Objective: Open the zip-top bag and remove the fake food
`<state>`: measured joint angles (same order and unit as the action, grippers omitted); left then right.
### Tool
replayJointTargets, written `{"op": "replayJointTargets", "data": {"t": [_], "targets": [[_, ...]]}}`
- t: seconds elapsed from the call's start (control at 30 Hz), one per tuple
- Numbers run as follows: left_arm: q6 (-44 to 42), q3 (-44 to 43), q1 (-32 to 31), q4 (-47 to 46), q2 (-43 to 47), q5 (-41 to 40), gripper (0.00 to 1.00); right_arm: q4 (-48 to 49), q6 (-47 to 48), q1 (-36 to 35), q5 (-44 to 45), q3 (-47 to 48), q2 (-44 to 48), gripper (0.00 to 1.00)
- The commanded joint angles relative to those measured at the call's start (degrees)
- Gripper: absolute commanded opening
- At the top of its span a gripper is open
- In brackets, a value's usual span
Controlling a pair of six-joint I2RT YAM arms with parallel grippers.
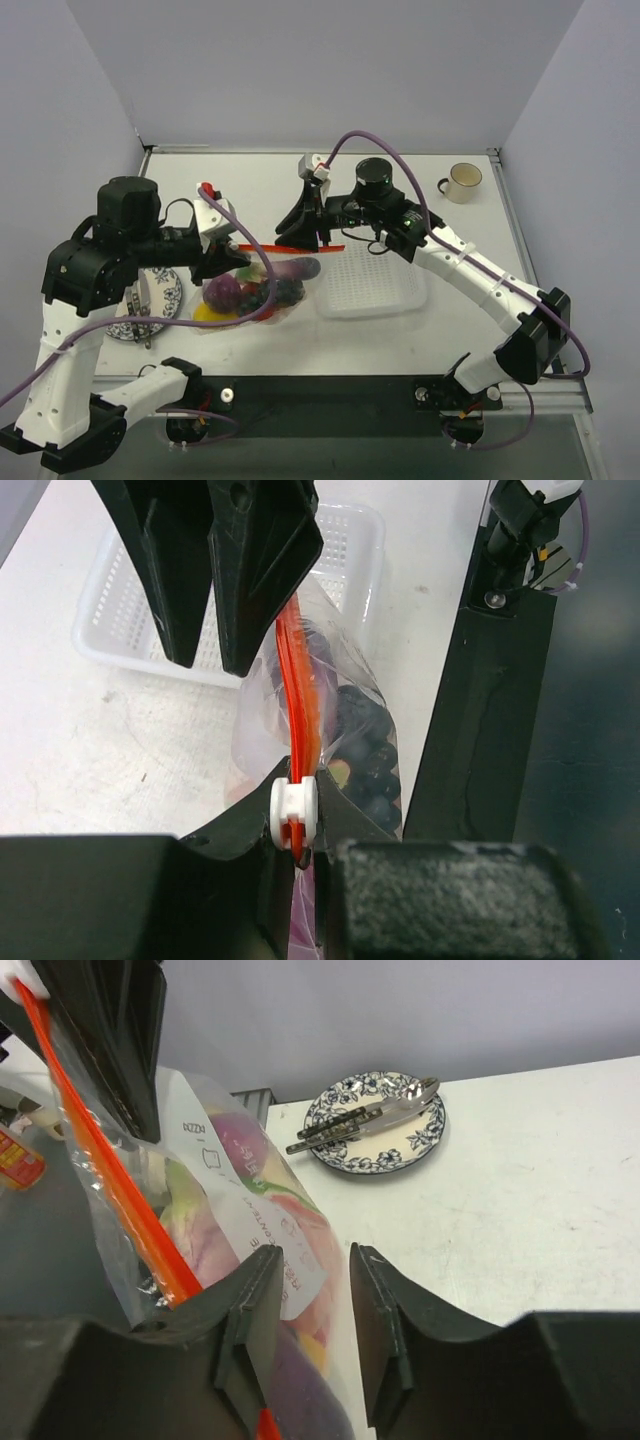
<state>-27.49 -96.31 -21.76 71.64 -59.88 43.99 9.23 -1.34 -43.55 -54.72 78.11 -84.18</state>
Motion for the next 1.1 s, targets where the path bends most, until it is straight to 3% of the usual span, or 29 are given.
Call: {"op": "replayJointTargets", "data": {"t": [0.0,0.13,0.33,0.7,0.93,1.07], "targets": [[-0.4,0.8,0.1,-1.6,0.0,2.4,0.00,6.9,-2.5,-0.9,-2.4,2.6,3.9,0.38],[-0.6,1.6,0.0,-0.9,-0.2,4.4,0.00,11.8,-5.4,-1.4,-2.0,2.9,5.7,0.46],[0.1,3.6,0.1,-1.6,-0.4,7.7,0.00,23.7,-14.6,-3.2,-3.0,2.5,4.2,0.47],[0.9,4.1,0.3,-2.4,-0.5,8.1,0.00,16.9,-9.2,-8.6,-2.7,5.7,0.6,0.47],[0.8,4.4,0.3,-2.4,-0.1,7.9,0.00,15.4,-7.9,-9.2,-1.8,6.7,-1.2,0.36],[0.4,5.0,0.3,-1.9,0.3,8.3,0.00,16.0,-8.0,-9.2,-0.9,7.5,-2.0,0.21]]}}
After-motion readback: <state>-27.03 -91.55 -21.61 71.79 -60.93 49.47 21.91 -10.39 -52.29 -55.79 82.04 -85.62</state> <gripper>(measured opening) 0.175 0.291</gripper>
